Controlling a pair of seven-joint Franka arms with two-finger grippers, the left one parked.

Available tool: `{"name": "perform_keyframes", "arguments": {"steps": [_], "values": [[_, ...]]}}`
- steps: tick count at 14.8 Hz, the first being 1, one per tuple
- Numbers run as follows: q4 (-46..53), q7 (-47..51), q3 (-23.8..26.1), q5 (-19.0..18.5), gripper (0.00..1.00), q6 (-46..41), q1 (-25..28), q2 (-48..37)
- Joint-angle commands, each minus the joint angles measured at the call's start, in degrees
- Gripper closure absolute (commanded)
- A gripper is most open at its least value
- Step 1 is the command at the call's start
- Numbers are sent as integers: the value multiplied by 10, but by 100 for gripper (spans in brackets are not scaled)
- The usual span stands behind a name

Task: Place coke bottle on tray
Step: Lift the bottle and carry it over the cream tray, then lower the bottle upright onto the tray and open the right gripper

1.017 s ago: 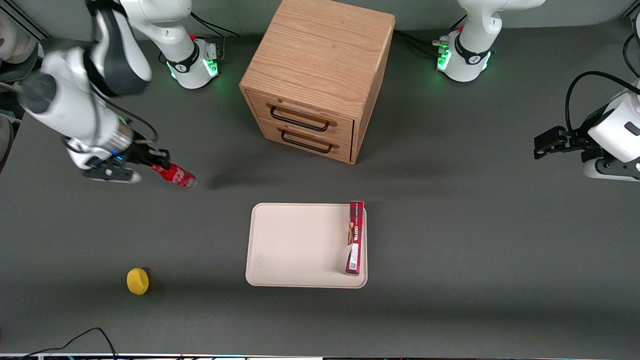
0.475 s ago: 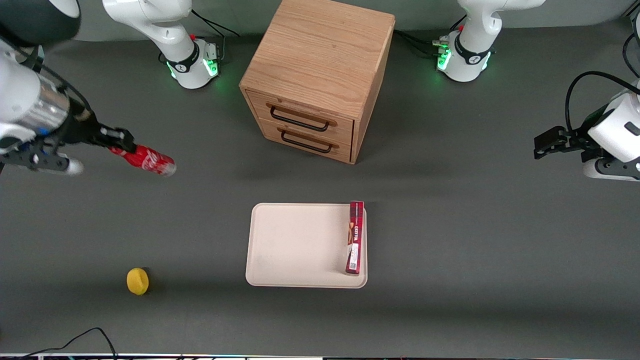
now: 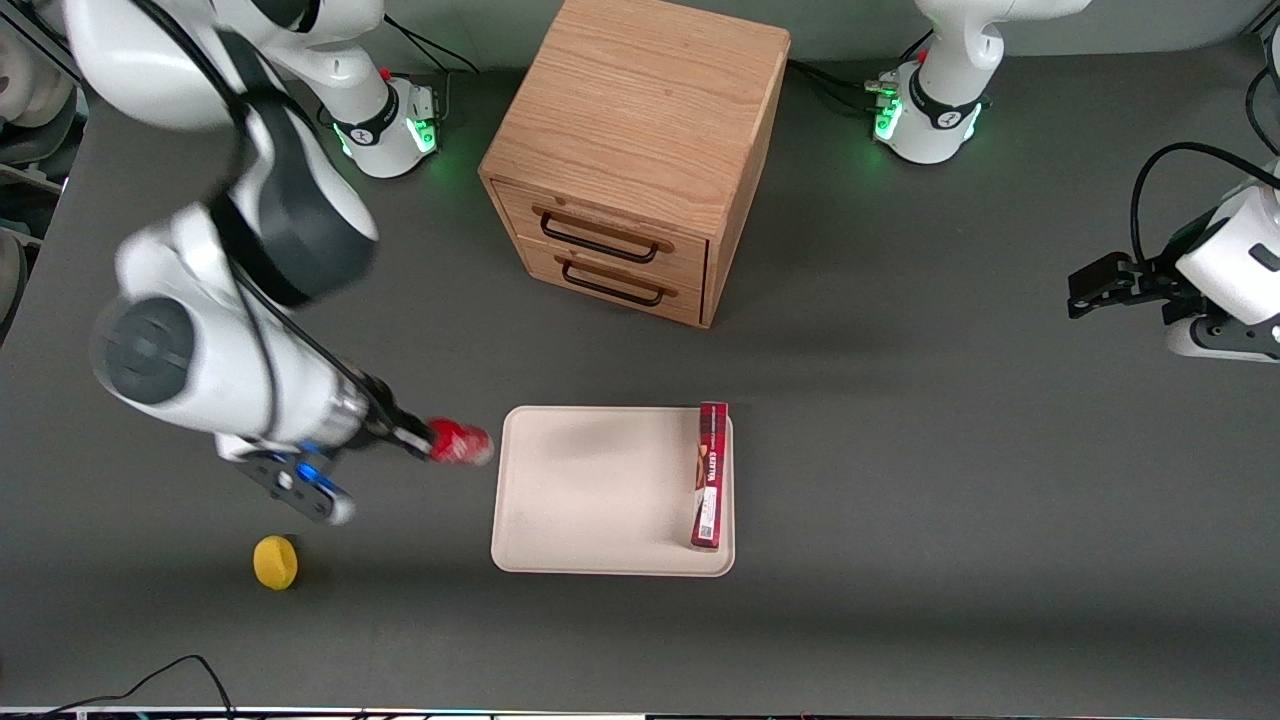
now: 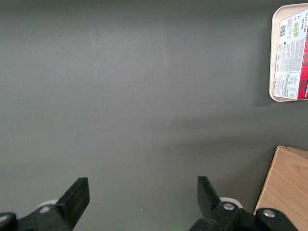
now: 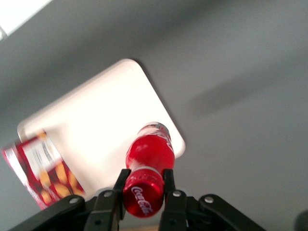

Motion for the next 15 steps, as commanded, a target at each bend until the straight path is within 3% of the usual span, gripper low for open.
{"name": "perform_keyframes", "arguments": {"steps": [1, 4, 7, 8, 9, 12, 15], "values": [[53, 84, 15, -64, 100, 55, 19, 73], [51, 129, 45, -137, 100, 112, 19, 123], [48, 132, 46, -147, 100, 130, 19, 139], [48, 132, 46, -152, 55, 130, 19, 143], [48, 129, 47, -163, 2, 130, 19, 144], [49, 118, 64, -169, 0, 97, 9, 119], [47, -15, 111, -166, 0, -33, -27, 10]]}}
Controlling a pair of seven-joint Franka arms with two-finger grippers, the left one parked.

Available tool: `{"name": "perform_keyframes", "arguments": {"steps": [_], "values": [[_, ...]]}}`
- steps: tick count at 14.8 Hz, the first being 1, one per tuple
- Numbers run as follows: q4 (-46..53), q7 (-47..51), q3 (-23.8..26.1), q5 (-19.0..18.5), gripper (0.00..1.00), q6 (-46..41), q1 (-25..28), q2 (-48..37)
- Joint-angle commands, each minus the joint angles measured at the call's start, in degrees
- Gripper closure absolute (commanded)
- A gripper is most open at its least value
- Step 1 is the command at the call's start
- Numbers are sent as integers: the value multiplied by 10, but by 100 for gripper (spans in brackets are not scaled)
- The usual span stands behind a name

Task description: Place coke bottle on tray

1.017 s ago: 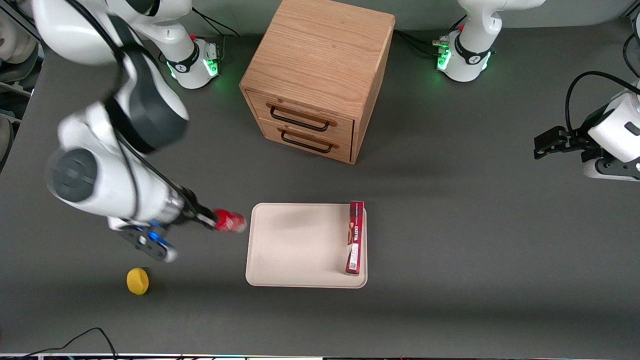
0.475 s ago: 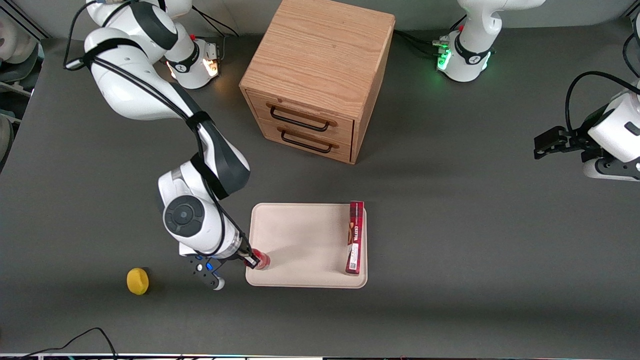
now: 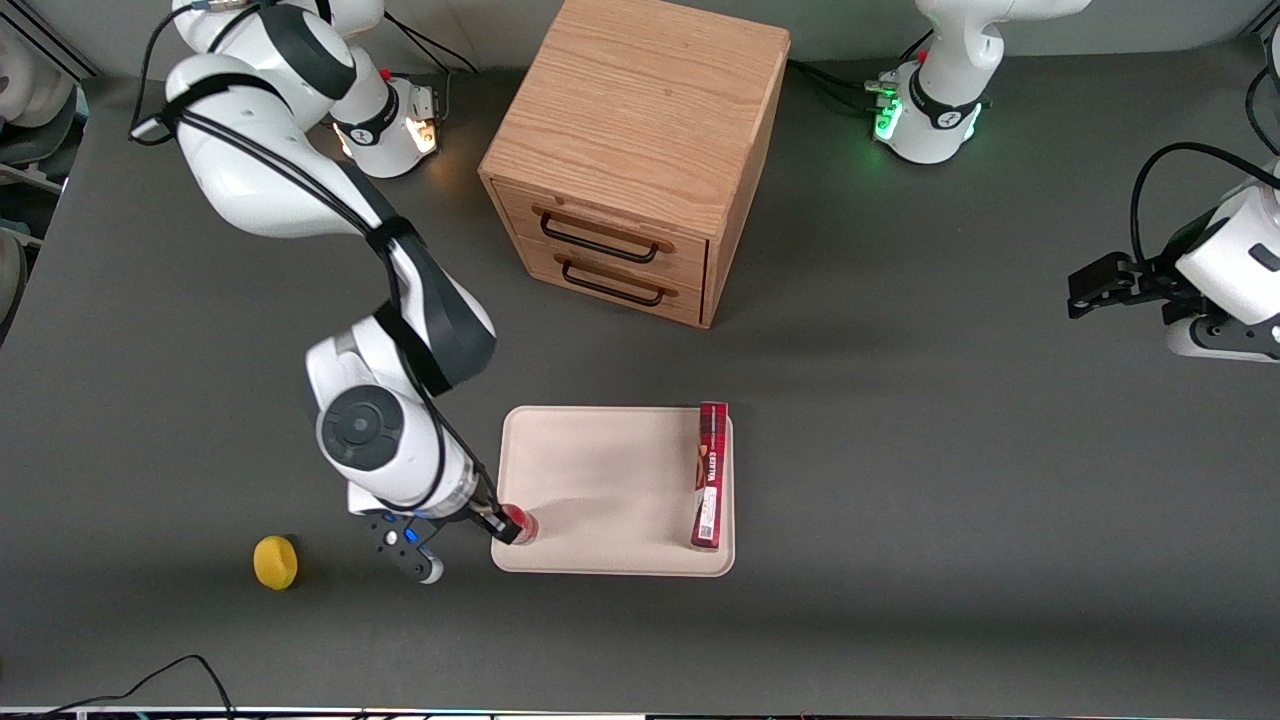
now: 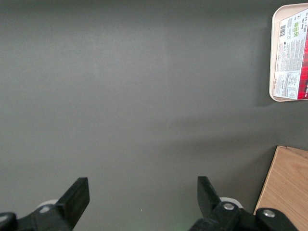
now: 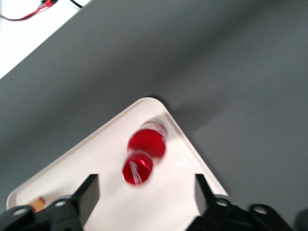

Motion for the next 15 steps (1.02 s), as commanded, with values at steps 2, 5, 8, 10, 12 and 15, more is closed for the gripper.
{"name": "perform_keyframes", "arguments": {"steps": [2, 5, 8, 10, 12, 15], "values": [[-24, -160, 36, 4, 0, -191, -50, -183], [-72, -264, 23, 95, 0, -297, -98, -307], [-233, -383, -99, 184, 0, -293, -109, -467], [-398, -456, -176, 231, 0, -219, -109, -577], [-571, -498, -198, 232, 0, -120, -110, -677], [-666, -498, -203, 234, 0, -64, -109, -734]]}}
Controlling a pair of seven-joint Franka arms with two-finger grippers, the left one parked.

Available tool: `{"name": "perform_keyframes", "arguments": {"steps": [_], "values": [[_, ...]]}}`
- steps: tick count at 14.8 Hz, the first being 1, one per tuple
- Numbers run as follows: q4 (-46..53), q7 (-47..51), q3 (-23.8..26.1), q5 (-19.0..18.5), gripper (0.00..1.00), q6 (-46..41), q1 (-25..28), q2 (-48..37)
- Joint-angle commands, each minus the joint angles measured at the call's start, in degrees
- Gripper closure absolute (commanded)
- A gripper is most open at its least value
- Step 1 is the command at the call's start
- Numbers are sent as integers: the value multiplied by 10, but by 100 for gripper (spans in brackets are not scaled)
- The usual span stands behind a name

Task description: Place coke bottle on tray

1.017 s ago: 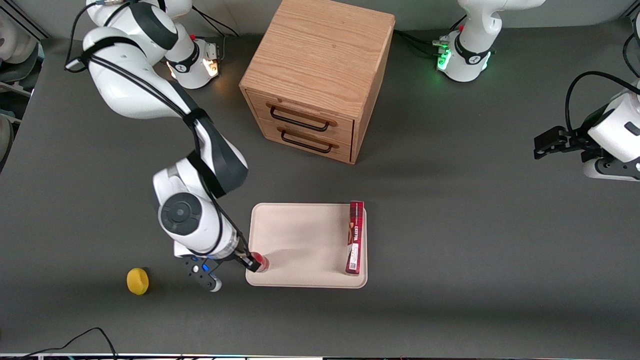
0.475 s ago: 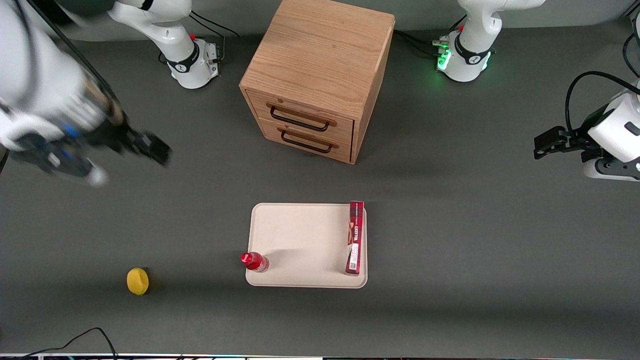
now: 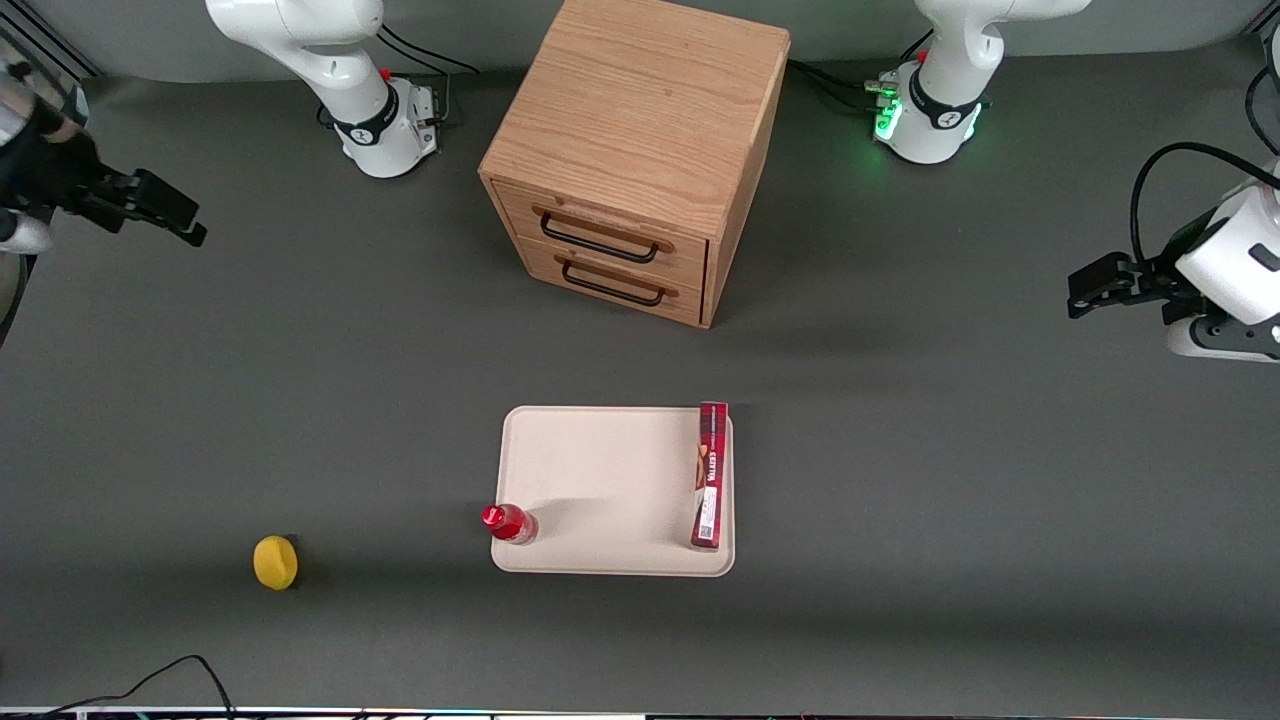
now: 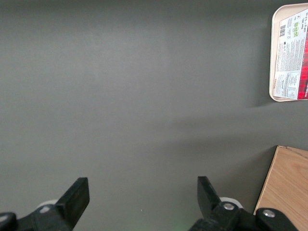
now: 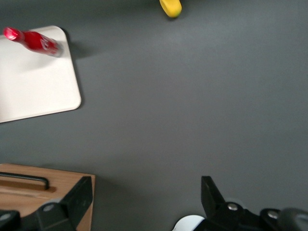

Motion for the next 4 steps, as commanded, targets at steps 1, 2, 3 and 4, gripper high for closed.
{"name": "perform_keyframes", "arguments": {"steps": [1, 2, 3, 4], "values": [[-140, -8, 0, 17, 0, 65, 1, -95], [-126, 1, 1, 17, 0, 63, 1, -92], [-109, 2, 1, 17, 0, 52, 1, -81], [-93, 3, 0, 17, 0, 35, -1, -70]]}}
